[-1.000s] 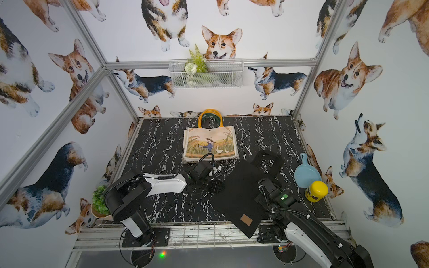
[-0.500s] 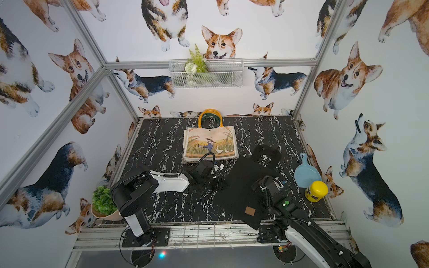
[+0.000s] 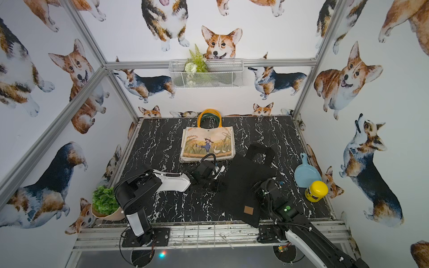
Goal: Put away the canvas bag
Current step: Pick up the canvas bag from the center of the board.
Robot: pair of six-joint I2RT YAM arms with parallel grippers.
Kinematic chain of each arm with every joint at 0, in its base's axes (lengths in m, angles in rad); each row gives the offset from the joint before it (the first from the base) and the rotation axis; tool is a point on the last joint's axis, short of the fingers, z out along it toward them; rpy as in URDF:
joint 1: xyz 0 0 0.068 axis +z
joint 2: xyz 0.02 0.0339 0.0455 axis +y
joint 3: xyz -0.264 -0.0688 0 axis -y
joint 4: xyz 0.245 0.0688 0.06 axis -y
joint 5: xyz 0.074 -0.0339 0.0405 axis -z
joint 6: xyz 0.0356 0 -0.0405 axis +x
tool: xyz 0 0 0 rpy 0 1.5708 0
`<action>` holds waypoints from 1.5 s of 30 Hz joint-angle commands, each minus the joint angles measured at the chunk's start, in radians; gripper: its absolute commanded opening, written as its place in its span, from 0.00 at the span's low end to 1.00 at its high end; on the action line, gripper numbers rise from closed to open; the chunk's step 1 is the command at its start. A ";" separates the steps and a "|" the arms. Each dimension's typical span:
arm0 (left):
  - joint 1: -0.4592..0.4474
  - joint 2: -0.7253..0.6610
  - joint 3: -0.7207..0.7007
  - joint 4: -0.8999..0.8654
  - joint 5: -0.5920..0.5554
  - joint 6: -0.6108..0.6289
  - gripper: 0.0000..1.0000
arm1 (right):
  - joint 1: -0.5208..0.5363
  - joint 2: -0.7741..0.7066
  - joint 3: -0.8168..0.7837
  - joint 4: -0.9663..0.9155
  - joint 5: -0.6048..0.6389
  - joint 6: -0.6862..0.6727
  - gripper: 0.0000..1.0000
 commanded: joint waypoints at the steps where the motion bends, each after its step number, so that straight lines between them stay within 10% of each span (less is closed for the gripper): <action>1: -0.004 0.011 0.008 0.036 0.063 -0.017 0.00 | 0.002 -0.136 0.031 -0.349 -0.065 0.115 0.66; 9: -0.009 -0.018 0.037 0.026 0.061 -0.012 0.00 | 0.002 -0.342 0.082 -0.577 -0.027 0.134 0.47; 17: 0.002 -0.133 0.170 -0.170 0.003 0.072 0.00 | 0.001 -0.203 0.194 -0.508 0.038 0.036 0.14; 33: 0.391 -0.103 0.518 -0.414 0.137 0.155 0.00 | -0.228 0.887 1.052 -0.221 -0.143 -0.561 0.00; 45: 0.610 0.158 0.855 -0.487 0.225 0.168 0.00 | -0.235 1.657 1.887 -0.338 -0.458 -0.700 0.00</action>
